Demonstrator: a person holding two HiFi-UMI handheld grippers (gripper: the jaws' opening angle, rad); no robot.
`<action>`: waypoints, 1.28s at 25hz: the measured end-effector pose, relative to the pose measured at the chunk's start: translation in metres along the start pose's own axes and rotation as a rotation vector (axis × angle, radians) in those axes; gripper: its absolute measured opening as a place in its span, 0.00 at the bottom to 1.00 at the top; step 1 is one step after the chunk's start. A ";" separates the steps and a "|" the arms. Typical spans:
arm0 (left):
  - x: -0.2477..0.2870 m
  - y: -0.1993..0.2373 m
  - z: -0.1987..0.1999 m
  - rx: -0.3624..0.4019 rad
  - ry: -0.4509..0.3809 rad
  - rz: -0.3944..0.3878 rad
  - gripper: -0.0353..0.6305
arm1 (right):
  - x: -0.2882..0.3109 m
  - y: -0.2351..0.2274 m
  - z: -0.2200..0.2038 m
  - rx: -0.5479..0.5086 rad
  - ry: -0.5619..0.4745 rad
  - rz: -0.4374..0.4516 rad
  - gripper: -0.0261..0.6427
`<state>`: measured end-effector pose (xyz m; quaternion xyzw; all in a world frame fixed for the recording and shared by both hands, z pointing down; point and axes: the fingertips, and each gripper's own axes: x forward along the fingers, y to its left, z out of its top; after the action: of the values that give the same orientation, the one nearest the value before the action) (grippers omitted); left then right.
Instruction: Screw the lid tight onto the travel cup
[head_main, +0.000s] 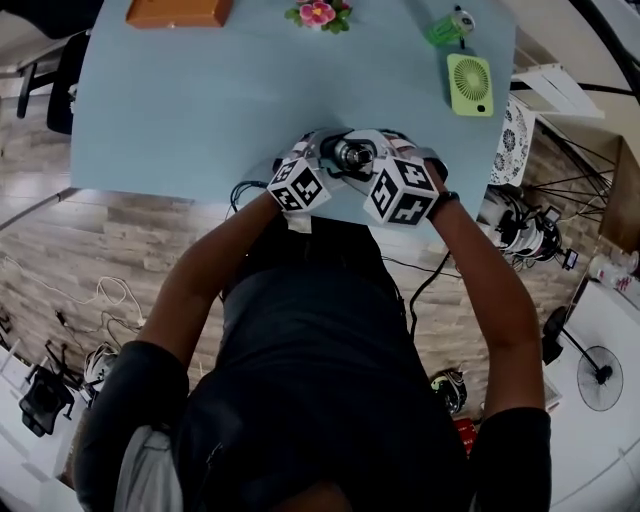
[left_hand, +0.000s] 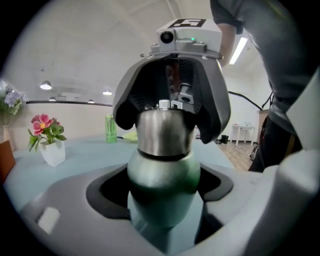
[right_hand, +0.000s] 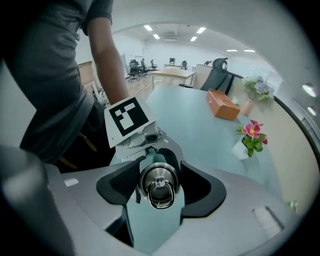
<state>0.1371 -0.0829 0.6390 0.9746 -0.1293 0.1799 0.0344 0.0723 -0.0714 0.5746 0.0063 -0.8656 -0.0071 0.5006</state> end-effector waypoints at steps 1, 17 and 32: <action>0.000 0.000 0.000 -0.001 0.000 0.002 0.69 | 0.000 -0.002 0.000 0.049 -0.018 -0.033 0.42; 0.000 0.003 0.001 -0.003 0.001 0.010 0.69 | -0.012 -0.030 -0.006 0.732 -0.199 -0.591 0.42; 0.000 0.002 0.001 -0.005 0.004 0.016 0.69 | -0.011 -0.028 -0.007 0.703 -0.174 -0.554 0.42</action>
<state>0.1372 -0.0852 0.6383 0.9730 -0.1377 0.1817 0.0356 0.0841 -0.0989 0.5686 0.4065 -0.8200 0.1529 0.3729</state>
